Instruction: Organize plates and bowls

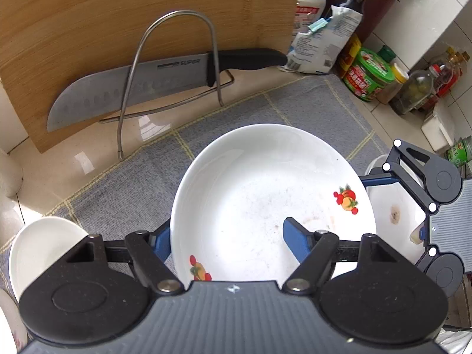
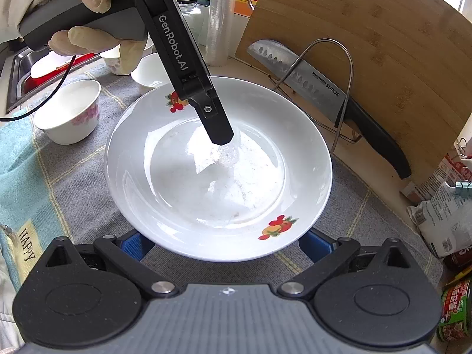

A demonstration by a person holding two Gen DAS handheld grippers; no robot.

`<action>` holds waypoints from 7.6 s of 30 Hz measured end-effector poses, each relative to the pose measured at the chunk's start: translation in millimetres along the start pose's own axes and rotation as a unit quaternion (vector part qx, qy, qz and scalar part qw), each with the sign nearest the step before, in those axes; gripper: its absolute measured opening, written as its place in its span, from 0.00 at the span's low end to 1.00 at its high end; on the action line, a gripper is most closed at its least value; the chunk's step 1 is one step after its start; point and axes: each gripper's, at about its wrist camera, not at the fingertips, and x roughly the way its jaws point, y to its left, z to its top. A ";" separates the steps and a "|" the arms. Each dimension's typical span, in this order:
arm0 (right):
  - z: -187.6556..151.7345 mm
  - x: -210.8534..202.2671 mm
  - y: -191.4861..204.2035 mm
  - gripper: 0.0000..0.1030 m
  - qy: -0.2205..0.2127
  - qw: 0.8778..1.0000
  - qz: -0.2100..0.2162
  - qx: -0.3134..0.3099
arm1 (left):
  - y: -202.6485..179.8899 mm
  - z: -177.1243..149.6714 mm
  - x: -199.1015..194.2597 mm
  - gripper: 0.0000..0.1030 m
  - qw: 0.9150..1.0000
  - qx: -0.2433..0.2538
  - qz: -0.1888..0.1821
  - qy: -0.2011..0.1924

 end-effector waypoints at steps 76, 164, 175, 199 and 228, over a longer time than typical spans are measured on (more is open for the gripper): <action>-159.0 -110.5 -6.9 1.00 0.020 0.974 -0.120 0.193 | -206.2 35.9 81.0 0.73 0.981 0.171 -0.082 0.044; -87.1 -85.2 34.7 1.00 -0.055 0.962 -0.147 0.224 | -131.5 -124.0 -51.9 0.96 0.968 0.025 0.153 -0.196; -18.6 -47.9 110.2 1.00 -0.052 0.964 -0.149 0.214 | -45.5 -189.3 -104.4 0.96 0.968 0.018 0.158 -0.192; 53.1 33.2 192.0 1.00 -0.021 0.992 -0.055 0.109 | 52.2 -264.1 -89.3 0.96 0.973 0.155 0.146 -0.093; 100.3 57.1 151.6 0.95 -0.026 0.974 0.089 0.207 | 66.8 -249.0 -72.0 0.89 0.963 0.244 0.071 -0.084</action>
